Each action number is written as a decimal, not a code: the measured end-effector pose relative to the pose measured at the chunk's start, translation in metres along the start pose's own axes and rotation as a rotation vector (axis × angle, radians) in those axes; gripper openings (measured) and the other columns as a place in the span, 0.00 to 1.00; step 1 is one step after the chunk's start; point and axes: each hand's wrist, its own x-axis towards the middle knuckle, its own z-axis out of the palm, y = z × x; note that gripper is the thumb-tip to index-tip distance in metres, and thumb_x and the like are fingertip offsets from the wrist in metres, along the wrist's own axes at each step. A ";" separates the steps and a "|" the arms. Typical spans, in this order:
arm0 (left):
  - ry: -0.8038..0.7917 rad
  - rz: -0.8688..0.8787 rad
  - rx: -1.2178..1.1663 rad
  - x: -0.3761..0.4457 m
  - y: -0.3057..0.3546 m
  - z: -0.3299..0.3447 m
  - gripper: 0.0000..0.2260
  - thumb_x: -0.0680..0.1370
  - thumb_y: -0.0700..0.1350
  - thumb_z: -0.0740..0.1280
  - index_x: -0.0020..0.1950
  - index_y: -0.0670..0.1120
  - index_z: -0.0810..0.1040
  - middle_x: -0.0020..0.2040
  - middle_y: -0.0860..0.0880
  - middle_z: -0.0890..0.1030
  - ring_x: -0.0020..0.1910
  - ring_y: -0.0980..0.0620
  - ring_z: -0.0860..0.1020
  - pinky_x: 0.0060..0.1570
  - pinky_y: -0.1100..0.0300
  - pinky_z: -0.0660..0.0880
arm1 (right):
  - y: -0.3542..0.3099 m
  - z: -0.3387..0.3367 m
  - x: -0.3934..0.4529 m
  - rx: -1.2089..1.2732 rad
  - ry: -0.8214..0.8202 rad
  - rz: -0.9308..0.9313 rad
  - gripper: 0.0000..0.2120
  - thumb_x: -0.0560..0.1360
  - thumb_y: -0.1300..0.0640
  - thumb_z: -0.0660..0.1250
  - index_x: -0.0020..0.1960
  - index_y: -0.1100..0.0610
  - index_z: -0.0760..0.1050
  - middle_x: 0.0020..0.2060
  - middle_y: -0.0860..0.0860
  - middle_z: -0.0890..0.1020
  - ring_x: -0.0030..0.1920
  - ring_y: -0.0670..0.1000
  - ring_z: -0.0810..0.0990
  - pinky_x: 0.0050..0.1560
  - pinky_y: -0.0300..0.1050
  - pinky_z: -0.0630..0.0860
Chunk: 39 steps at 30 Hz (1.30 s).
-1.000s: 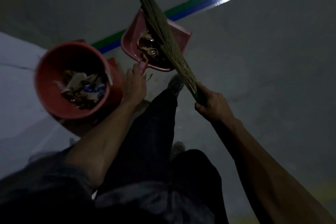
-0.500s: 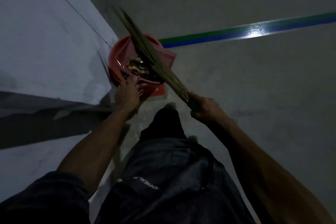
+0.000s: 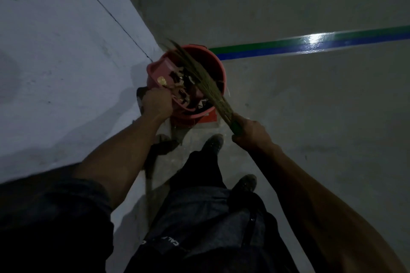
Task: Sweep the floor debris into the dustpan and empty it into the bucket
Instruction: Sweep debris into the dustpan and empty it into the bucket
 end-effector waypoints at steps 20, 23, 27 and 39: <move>-0.067 0.049 0.036 0.013 -0.006 -0.043 0.09 0.77 0.41 0.65 0.49 0.35 0.78 0.47 0.38 0.81 0.47 0.38 0.80 0.44 0.51 0.74 | -0.011 -0.022 -0.014 0.122 0.012 0.086 0.28 0.71 0.58 0.70 0.69 0.50 0.71 0.50 0.54 0.81 0.39 0.51 0.76 0.39 0.40 0.71; -0.025 0.079 -0.055 -0.002 -0.004 -0.034 0.05 0.75 0.38 0.64 0.43 0.37 0.76 0.45 0.38 0.81 0.42 0.40 0.79 0.40 0.52 0.75 | -0.003 -0.029 -0.033 0.196 0.061 0.099 0.29 0.71 0.59 0.70 0.72 0.52 0.69 0.53 0.57 0.81 0.39 0.54 0.79 0.40 0.48 0.78; 0.057 0.125 -0.172 -0.029 0.009 -0.018 0.10 0.79 0.42 0.61 0.58 0.38 0.72 0.53 0.36 0.76 0.46 0.38 0.78 0.40 0.51 0.74 | 0.021 -0.039 -0.063 0.297 0.139 0.136 0.33 0.74 0.58 0.68 0.77 0.48 0.62 0.56 0.55 0.79 0.33 0.50 0.79 0.30 0.38 0.76; 0.277 0.247 -0.244 -0.123 0.144 -0.027 0.17 0.82 0.45 0.58 0.64 0.34 0.66 0.59 0.31 0.73 0.54 0.32 0.74 0.50 0.41 0.70 | 0.142 -0.049 -0.197 0.380 0.433 0.321 0.35 0.80 0.53 0.62 0.80 0.49 0.47 0.68 0.58 0.73 0.52 0.62 0.80 0.48 0.58 0.81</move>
